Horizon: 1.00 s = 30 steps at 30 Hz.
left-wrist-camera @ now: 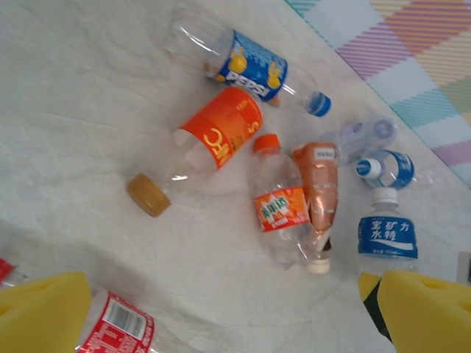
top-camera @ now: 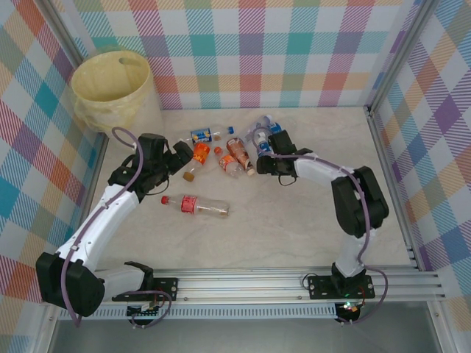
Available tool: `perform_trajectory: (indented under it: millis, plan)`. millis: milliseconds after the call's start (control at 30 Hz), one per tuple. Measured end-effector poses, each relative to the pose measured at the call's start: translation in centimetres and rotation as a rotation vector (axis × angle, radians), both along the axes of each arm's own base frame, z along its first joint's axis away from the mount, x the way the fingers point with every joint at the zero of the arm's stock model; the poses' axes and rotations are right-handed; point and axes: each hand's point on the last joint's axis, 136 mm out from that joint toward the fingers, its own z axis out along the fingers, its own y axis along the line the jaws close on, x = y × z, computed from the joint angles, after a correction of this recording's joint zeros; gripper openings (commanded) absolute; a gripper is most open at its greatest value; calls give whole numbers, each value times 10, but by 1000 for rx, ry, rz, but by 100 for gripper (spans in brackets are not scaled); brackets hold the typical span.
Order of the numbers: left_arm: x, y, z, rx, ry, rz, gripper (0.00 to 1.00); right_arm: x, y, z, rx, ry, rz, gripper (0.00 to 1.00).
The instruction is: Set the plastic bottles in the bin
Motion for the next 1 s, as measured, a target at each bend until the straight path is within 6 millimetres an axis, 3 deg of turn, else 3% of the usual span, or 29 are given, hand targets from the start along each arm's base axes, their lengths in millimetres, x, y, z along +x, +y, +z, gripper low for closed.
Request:
perform_trajectory:
  millis: [200,400,667,833,1000]
  plan:
    - [1,-33,-2,-125,-33,-149,100,-23,-4,46,100,-126,27,49]
    - [2,-82,6,-293,-92,-344,100,-57,2,67,186,-188,84,49]
    - [-2,-145,20,-430,-145,-537,100,-99,41,85,349,-243,221,49]
    - [-5,-176,9,-472,-105,-614,100,-109,69,106,435,-296,323,49]
    - [-7,-191,13,-491,-117,-635,100,-109,93,116,484,-309,391,50]
